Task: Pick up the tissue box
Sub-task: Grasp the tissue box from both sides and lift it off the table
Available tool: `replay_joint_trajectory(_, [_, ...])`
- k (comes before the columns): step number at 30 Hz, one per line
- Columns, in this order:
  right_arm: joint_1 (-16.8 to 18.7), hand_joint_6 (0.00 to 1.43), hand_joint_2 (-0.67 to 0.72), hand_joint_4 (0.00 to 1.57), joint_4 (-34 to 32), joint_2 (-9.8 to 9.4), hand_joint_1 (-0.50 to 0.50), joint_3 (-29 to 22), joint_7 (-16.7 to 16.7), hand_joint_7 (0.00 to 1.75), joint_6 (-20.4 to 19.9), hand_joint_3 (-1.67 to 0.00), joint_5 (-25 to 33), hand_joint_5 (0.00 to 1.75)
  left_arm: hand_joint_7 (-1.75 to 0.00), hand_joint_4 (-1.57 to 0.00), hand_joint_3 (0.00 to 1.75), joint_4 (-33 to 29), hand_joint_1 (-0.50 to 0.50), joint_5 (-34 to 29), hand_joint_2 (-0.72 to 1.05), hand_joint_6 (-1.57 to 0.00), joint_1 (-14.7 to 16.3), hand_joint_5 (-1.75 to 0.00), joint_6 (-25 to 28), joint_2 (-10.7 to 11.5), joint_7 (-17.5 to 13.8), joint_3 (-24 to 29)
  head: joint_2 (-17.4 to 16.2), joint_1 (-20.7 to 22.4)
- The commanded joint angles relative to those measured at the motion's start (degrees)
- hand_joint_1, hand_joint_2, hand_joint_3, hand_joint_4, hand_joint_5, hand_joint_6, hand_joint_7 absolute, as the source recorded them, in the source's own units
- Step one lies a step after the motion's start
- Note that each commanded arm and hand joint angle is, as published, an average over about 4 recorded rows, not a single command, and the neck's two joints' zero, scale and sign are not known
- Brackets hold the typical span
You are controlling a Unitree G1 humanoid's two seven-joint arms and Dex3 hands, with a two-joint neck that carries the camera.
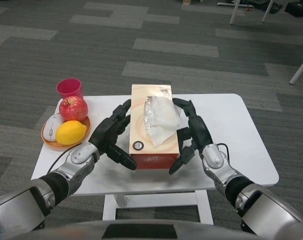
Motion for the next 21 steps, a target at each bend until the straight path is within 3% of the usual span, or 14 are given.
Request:
replay_joint_trajectory(1, [-0.08,0.03,0.34,1.36,-1.94,1.52,-0.17,0.86,2.12,0.84,-0.42,0.00,-1.65,1.26,-0.05,0.00,0.00,-3.71,0.50,0.56,0.07,0.00,-0.82,-0.31,-1.68,-1.45,-1.13,0.62,0.10,0.09])
replay_joint_trajectory(6, [0.77,0.00,0.33,1.28,-3.77,1.34,-0.16,-0.35,2.12,0.84,-0.42,0.00,-1.65,1.36,-0.05,0.00,0.00,-5.25,0.50,0.58,0.07,0.00,-0.03,-0.36,-1.68,-0.95,-1.15,1.80,0.19,0.20])
replay_joint_trajectory(21, [1.74,0.00,0.22,1.14,-7.17,0.95,-0.12,-1.23,2.12,0.91,-0.42,0.00,-1.65,1.36,-0.03,0.00,0.00,-9.51,0.50,0.71,0.07,0.00,1.66,-0.41,-1.68,0.08,-1.15,5.03,0.56,0.68])
